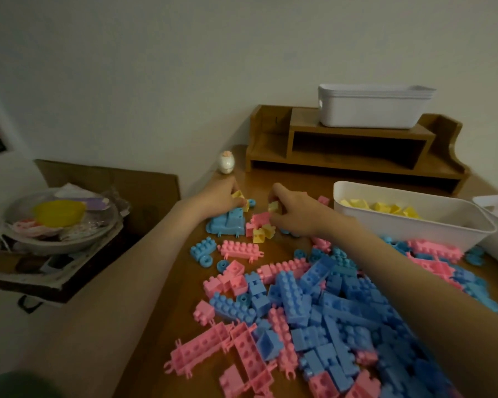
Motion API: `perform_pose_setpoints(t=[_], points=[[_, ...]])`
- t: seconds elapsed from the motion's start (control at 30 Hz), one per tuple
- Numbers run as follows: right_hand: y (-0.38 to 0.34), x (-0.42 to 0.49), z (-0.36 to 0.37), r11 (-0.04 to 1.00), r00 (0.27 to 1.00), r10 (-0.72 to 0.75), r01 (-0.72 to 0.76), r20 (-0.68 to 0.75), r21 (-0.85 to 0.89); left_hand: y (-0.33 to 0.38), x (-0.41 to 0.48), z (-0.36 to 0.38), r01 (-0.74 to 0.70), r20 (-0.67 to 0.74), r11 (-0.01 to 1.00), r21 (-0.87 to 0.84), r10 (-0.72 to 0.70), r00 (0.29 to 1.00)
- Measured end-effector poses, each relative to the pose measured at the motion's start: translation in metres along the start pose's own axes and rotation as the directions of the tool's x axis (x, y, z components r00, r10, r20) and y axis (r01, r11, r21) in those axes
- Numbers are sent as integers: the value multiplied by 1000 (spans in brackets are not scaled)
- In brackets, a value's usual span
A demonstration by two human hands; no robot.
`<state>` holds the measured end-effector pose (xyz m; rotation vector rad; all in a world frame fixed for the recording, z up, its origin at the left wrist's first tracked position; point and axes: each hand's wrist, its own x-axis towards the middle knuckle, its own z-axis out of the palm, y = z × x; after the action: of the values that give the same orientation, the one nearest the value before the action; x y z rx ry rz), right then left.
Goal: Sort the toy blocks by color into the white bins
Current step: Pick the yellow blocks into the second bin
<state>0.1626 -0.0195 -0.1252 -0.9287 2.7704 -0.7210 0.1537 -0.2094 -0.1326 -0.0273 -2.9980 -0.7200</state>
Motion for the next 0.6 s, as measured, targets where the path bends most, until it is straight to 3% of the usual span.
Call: perform_pose_setpoints(t=[0.2,0.37,0.6], points=[[-6,-7,10,991,977,-16,43,210,-126,1,-5,-4,54,-24,992,-116,-57,998],[-8,-8,13,996,977,32,-15,210,-85,9,-5,-3,21,41,1000,-23,-20,999],[-4,-17,12,998,991,-15,24,136,-62,15,-1,3,78,70,997,17,-79,994]])
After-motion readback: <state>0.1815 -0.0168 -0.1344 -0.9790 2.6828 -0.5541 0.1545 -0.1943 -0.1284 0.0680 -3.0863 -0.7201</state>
